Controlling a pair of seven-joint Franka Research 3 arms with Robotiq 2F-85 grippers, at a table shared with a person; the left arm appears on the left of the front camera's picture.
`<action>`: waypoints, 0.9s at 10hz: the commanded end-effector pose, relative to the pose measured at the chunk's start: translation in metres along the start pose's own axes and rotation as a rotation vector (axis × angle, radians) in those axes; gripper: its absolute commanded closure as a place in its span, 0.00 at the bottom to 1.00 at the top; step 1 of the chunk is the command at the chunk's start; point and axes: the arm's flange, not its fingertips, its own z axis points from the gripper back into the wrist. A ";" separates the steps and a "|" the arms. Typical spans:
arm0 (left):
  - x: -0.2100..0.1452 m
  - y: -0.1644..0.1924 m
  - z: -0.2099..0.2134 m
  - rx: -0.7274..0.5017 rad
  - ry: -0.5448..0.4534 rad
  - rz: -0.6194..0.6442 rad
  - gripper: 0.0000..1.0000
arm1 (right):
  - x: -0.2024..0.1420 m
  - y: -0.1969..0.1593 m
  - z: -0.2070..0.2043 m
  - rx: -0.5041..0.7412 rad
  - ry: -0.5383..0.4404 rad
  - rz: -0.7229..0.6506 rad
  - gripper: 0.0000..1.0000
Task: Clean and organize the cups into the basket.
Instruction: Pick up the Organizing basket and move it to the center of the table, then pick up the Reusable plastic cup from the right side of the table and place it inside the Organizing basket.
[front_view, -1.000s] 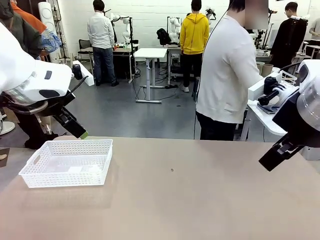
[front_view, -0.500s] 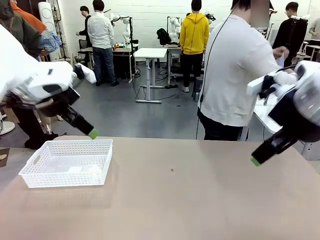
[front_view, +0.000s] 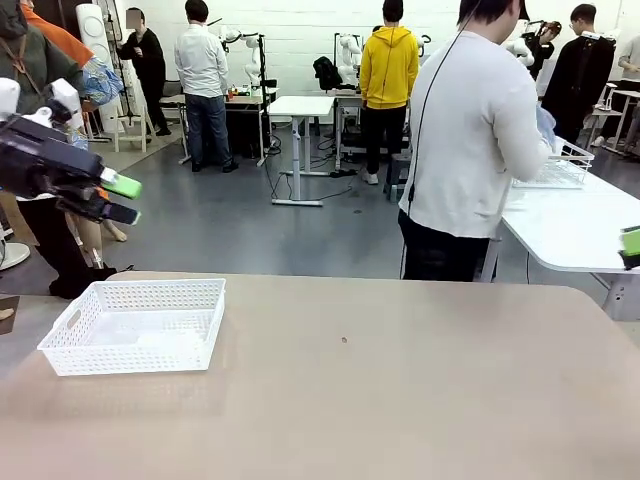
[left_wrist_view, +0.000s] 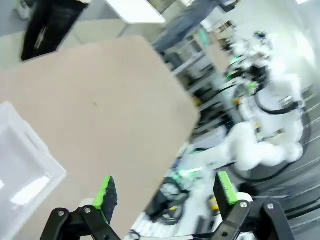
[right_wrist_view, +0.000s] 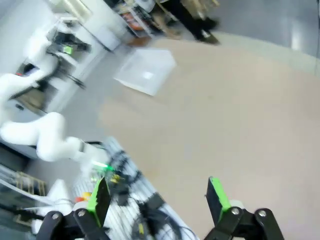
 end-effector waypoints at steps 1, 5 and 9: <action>0.005 0.032 0.023 -0.145 -0.093 0.548 0.00 | -0.041 -0.047 0.015 0.480 -0.164 -0.425 0.00; -0.021 0.070 0.093 -0.036 -0.113 0.648 0.00 | -0.113 -0.119 0.074 0.384 -0.291 -0.651 0.00; -0.052 0.088 0.149 -0.017 -0.222 0.694 0.00 | -0.152 -0.112 0.120 0.354 -0.445 -0.663 0.00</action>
